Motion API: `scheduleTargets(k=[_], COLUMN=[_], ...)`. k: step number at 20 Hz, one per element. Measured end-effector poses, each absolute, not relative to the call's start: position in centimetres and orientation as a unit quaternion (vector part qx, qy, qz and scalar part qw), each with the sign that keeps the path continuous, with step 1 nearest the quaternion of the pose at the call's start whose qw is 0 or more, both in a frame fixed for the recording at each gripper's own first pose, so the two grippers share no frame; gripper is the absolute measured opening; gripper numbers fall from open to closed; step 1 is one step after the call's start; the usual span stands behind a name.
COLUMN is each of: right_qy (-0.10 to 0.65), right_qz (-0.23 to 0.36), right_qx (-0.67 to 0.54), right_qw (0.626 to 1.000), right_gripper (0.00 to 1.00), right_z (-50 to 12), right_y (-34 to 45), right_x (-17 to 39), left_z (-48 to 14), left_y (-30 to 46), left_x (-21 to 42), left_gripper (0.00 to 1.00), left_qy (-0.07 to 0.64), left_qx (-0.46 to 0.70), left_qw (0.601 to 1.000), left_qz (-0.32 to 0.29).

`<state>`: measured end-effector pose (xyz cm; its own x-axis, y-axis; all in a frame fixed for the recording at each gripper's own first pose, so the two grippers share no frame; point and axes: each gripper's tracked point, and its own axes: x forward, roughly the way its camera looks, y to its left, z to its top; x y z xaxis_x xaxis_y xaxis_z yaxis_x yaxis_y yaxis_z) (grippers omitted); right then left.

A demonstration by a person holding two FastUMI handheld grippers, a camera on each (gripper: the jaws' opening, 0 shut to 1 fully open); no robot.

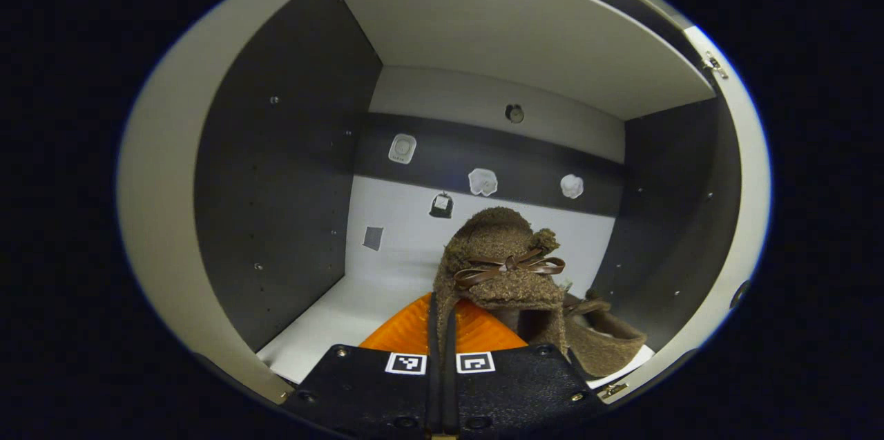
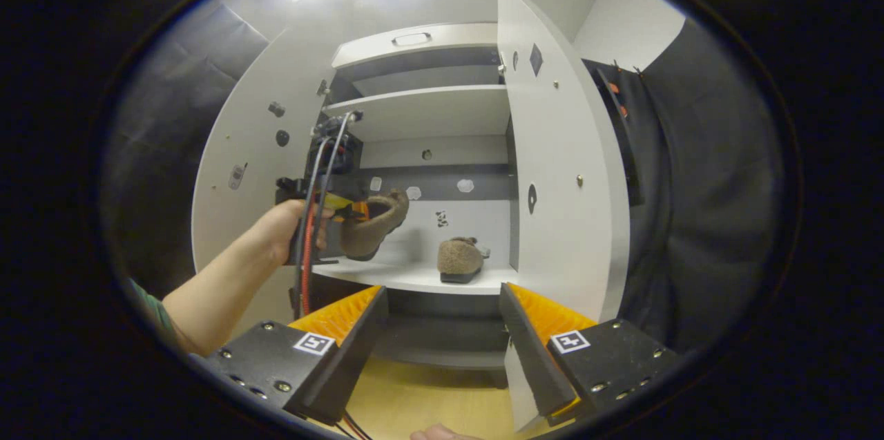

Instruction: Grab one shoe with the right hand and put it into the shoe cabinet, grab the other shoe with the left hand and put it into the shoe cabinet; then close the right door with the right hand and the left door with the left hand.

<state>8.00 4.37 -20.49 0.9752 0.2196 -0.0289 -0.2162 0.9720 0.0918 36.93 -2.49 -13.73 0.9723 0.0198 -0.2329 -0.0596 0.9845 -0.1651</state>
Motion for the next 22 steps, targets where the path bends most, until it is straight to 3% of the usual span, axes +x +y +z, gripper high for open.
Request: scheduleTargets(k=[9, 12, 14, 16, 20, 21, 22], right_qy=[0.023, 0.024, 0.018, 0.013, 0.021, 0.020, 0.020], right_qz=[0.104, 0.101, 0.096, 0.092, 0.091, 0.087, 0.086], right_qx=[0.032, 0.025, 0.013, 0.009, 0.011, 0.012, 0.011], right_qw=[0.994, 0.994, 0.995, 0.996, 0.996, 0.996, 0.996], right_gripper=[0.98, 0.98, 0.98, 0.98, 0.98, 0.98, 0.98], right_z=[-20.4, -20.4, -20.1, -20.0, -20.3, -20.2, -20.2], right_y=[3.6, 3.6, 3.4, 3.3, 3.6, 3.7, 3.8], right_x=[6.2, 5.6, 5.0, 4.4, 2.9, 2.6, 2.3], left_z=[-19.3, -19.0, -18.3, -17.9, -18.0, -17.8, -17.4], left_y=[0.1, -0.7, -0.6, -0.5, 1.1, 1.2, 1.3], left_x=[40.0, 40.2, 40.4, 39.8, 38.7, 38.0, 36.9], left_gripper=[0.02, 0.06, 0.13, 0.41, 0.87, 0.96, 0.96], left_qy=[0.143, 0.141, 0.120, 0.107, 0.108, 0.105, 0.100], left_qx=[-0.083, -0.083, -0.091, -0.105, -0.086, -0.087, -0.092], left_qw=[0.985, 0.986, 0.988, 0.988, 0.990, 0.990, 0.990], left_qz=[0.052, 0.039, 0.037, 0.028, 0.036, 0.033, 0.026])
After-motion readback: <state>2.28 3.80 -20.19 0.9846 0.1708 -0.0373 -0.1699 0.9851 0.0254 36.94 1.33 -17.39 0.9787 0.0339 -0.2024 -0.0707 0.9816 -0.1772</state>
